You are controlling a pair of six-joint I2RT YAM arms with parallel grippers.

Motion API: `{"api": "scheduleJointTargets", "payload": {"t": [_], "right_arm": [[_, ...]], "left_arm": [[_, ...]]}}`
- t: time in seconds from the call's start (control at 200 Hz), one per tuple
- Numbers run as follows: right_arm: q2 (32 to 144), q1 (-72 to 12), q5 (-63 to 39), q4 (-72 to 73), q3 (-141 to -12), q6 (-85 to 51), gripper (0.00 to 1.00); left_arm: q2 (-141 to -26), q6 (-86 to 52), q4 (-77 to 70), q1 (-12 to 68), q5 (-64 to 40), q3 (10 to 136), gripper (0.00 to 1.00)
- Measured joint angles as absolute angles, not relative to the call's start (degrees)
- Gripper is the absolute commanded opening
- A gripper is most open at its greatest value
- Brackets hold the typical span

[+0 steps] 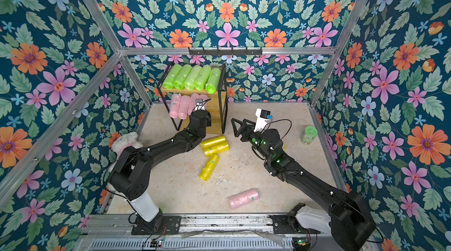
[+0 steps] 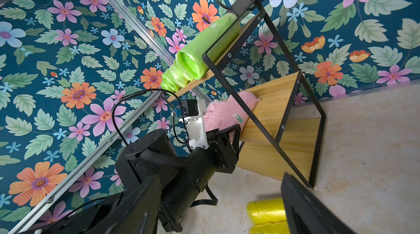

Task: Sort the rolls of trash bags by color and place them on the shelf
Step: Place the roll of trash bags on the shelf.

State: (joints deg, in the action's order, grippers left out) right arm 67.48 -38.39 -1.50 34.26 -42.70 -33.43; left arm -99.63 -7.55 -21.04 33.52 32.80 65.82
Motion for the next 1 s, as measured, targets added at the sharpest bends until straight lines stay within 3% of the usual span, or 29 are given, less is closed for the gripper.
{"api": "scheduleJointTargets", "payload": {"t": [0.41,0.72,1.0], "right_arm": [[67.6,-38.2,-1.8,34.0,-42.2,-33.6,0.87],[67.5,-38.0,-3.0,31.7,-41.9,-33.2,0.88],[66.5,-39.2,-8.1,15.7,-46.6,-20.9,0.85]], "left_arm": [[-96.1,-10.6,-20.5,33.6,29.4,64.1,0.69],[-85.2,-16.9,-16.3,33.8,23.0,57.5,0.72],[-72.4,-21.1,-9.3,33.4,10.8,52.4,0.73]]}}
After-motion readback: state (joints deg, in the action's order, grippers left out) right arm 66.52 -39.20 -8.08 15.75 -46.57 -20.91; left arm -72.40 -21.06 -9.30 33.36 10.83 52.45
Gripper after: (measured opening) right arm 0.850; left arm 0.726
